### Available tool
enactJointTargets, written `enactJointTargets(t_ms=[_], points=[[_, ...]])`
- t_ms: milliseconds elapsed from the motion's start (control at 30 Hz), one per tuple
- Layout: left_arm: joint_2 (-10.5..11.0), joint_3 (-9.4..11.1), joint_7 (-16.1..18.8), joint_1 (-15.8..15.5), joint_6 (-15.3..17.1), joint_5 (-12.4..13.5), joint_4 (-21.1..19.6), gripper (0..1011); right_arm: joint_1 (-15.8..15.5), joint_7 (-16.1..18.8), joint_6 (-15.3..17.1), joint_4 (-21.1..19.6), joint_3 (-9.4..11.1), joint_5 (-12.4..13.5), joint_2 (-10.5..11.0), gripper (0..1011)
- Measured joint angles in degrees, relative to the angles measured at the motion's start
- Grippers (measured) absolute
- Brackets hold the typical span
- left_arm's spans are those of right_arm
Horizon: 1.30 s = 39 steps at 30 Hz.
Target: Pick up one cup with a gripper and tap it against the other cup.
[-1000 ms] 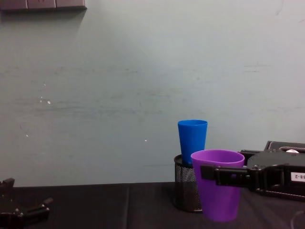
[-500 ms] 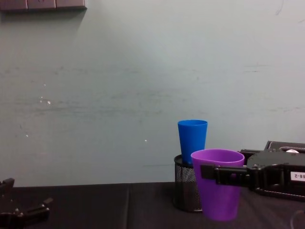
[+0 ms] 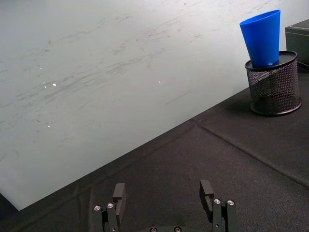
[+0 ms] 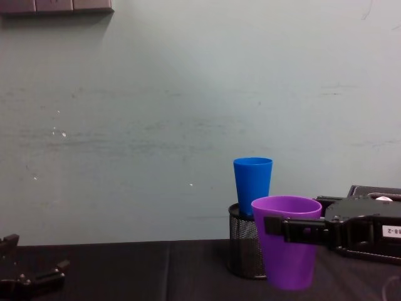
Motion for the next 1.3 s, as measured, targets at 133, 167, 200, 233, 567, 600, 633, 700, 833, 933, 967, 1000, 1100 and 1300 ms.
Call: enactJointTargets(t_ms=[133,167,200,233,567,600,633,700,833,933,967,1000,1100,1300], points=[[0.0,0.0,0.0,0.0,0.0,0.0,0.0,1000,0.0,0.0,0.0,0.0,0.0,0.0,0.0,713],[0.0,0.0,0.0,0.0,0.0,0.0,0.0,1000,0.0,0.0,0.0,0.0,0.0,0.0,0.0,713],[0.0,0.0,0.0,0.0,0.0,0.0,0.0,1000,0.0,0.0,0.0,0.0,0.0,0.0,0.0,715],[0.0,0.0,0.0,0.0,0.0,0.0,0.0,1000,0.0,0.0,0.0,0.0,0.0,0.0,0.0,713],[0.0,0.0,0.0,0.0,0.0,0.0,0.0,1000,0.0,0.0,0.0,0.0,0.0,0.0,0.0,713],[0.0,0.0,0.0,0.0,0.0,0.0,0.0,1000,0.0,0.0,0.0,0.0,0.0,0.0,0.0,713],[0.0,0.0,0.0,0.0,0.0,0.0,0.0,1000,0.0,0.0,0.0,0.0,0.0,0.0,0.0,715],[0.0,0.0,0.0,0.0,0.0,0.0,0.0,1000,0.0,0.0,0.0,0.0,0.0,0.0,0.0,713],[0.0,0.0,0.0,0.0,0.0,0.0,0.0,1000,0.0,0.0,0.0,0.0,0.0,0.0,0.0,713],[0.0,0.0,0.0,0.0,0.0,0.0,0.0,1000,0.0,0.0,0.0,0.0,0.0,0.0,0.0,713],[0.0,0.0,0.0,0.0,0.0,0.0,0.0,1000,0.0,0.0,0.0,0.0,0.0,0.0,0.0,715],[0.0,0.0,0.0,0.0,0.0,0.0,0.0,1000,0.0,0.0,0.0,0.0,0.0,0.0,0.0,713],[0.0,0.0,0.0,0.0,0.0,0.0,0.0,1000,0.0,0.0,0.0,0.0,0.0,0.0,0.0,713],[0.0,0.0,0.0,0.0,0.0,0.0,0.0,1000,0.8,-0.3,-0.5,1.0,-0.6,-0.2,-0.4,713]])
